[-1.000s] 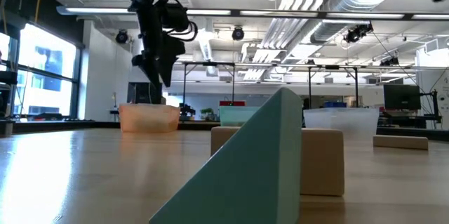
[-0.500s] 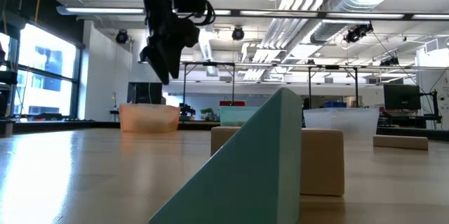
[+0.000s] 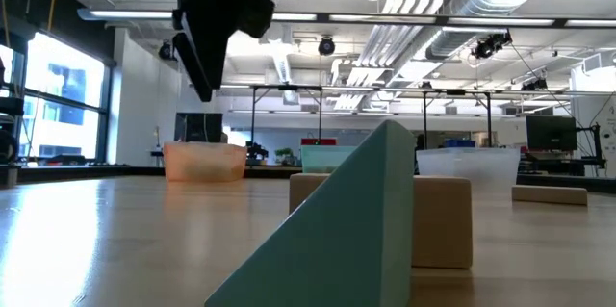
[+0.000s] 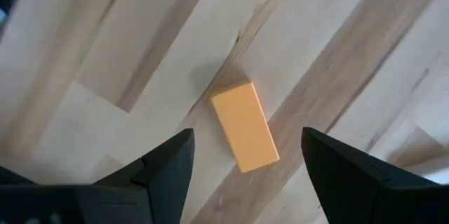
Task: Sort & place blocks by color
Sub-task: Put the yellow block into the blue bin
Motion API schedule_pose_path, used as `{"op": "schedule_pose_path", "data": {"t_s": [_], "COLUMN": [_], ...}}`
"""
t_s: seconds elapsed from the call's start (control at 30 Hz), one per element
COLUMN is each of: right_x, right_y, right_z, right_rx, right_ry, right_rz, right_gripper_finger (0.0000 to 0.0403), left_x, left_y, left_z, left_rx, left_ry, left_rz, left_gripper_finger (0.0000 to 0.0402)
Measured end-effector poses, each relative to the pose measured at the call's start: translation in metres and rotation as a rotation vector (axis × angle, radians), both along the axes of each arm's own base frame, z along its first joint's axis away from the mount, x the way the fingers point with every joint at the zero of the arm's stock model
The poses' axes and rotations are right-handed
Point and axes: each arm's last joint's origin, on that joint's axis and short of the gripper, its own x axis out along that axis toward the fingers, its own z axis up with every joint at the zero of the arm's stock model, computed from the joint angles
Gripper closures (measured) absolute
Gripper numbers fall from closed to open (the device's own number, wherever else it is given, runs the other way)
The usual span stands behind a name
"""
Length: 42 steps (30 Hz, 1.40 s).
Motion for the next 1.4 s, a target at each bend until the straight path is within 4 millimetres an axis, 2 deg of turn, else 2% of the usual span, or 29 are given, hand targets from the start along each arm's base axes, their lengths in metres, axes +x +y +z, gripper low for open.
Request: {"op": "schedule_pose_path", "data": {"t_s": [0.27, 0.6, 0.73, 0.83, 1.07, 1.4], "right_x": [-0.007, -0.015, -0.017, -0.018, -0.017, -0.011], "right_y": [-0.007, -0.018, -0.021, -0.021, -0.018, -0.021], "right_z": [-0.023, -0.052, -0.057, -0.057, -0.056, -0.055], "right_rx": [-0.032, -0.023, -0.023, -0.01, 0.041, 0.088], "right_ry": [-0.013, -0.026, -0.018, -0.006, 0.022, 0.043], "right_rz": [0.078, 0.076, 0.048, 0.01, -0.07, -0.403], "right_gripper_finger": [0.0153, 0.0153, 0.0154, 0.0175, 0.0307, 0.0311], "left_x": [0.001, 0.001, 0.001, 0.001, 0.001, -0.002], "left_y": [-0.036, -0.045, -0.041, -0.037, -0.019, 0.021], "left_z": [0.0, 0.0, 0.0, 0.0, 0.0, 0.0], "left_rx": [0.012, 0.009, 0.009, 0.011, 0.03, 0.075], "left_ry": [-0.003, -0.005, -0.005, -0.005, -0.004, -0.001], "left_rz": [0.006, 0.018, 0.03, 0.033, 0.028, 0.027], "left_gripper_finger": [0.0156, 0.0155, 0.0156, 0.0155, 0.0156, 0.0155]}}
